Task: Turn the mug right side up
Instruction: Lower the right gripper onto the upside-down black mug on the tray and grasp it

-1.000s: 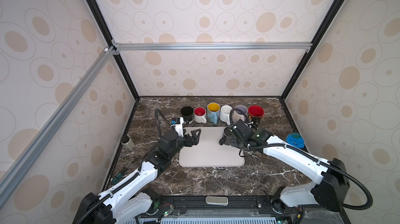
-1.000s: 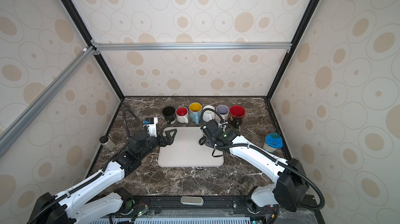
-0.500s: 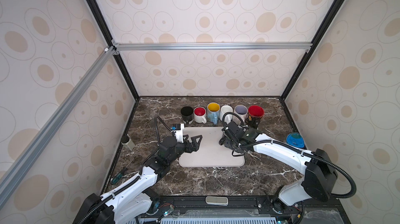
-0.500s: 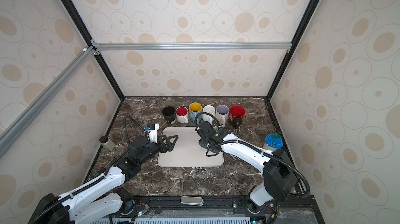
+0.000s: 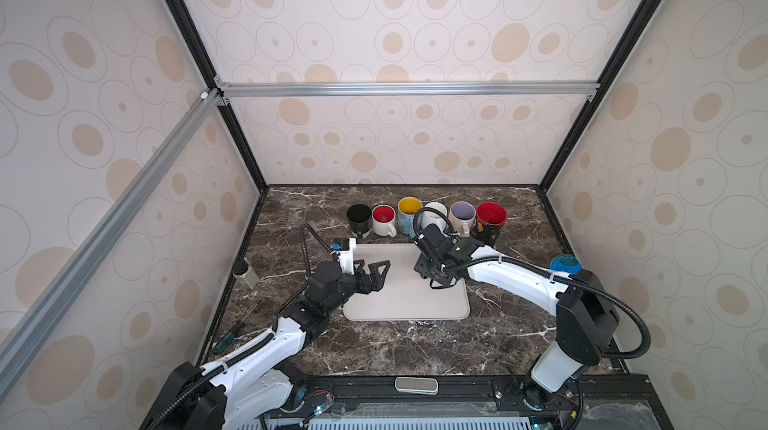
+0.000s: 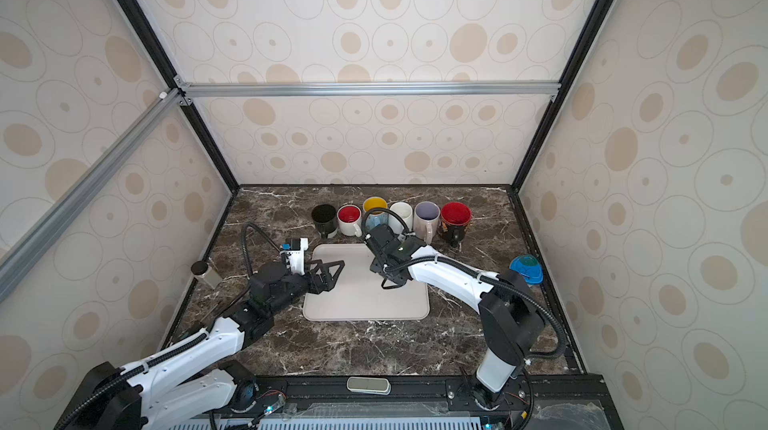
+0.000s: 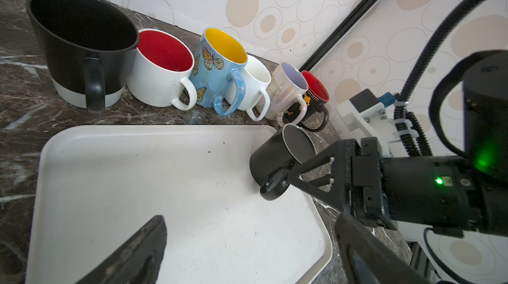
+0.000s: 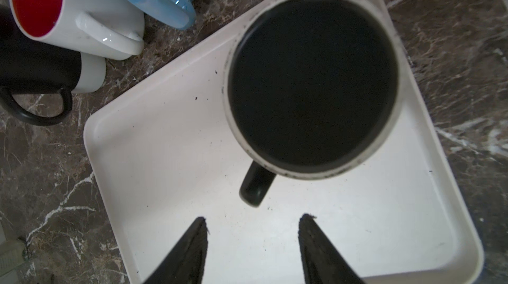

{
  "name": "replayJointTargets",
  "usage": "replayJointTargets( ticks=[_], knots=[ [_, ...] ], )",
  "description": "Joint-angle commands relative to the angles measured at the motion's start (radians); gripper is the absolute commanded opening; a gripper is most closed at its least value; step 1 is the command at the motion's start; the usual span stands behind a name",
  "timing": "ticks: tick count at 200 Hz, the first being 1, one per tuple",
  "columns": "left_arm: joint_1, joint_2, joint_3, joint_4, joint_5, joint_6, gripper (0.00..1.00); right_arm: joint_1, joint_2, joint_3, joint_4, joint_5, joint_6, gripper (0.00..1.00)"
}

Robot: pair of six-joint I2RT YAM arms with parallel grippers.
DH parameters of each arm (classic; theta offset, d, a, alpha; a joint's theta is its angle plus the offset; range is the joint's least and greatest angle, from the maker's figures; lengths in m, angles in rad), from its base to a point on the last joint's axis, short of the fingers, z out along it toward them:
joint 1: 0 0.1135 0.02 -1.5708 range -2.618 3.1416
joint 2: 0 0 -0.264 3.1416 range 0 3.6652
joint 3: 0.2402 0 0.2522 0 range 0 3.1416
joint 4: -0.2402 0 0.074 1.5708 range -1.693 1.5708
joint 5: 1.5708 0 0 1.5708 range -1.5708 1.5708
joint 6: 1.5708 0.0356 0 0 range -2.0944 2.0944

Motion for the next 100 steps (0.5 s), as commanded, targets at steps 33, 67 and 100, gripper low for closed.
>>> replayJointTargets(
  ticks=[33,67,100],
  knots=[
    [-0.004,-0.021,0.005,-0.03,-0.019,0.025,0.96,-0.075,0.081,0.03,0.014,-0.125,-0.026,0.61],
    [-0.003,-0.009,0.009,-0.035,-0.03,0.023,0.95,-0.101,0.083,0.021,-0.005,-0.121,-0.047,0.6],
    [-0.003,0.004,0.018,-0.035,-0.021,0.027,0.95,-0.11,0.072,-0.003,-0.024,-0.113,-0.049,0.58]
  ],
)
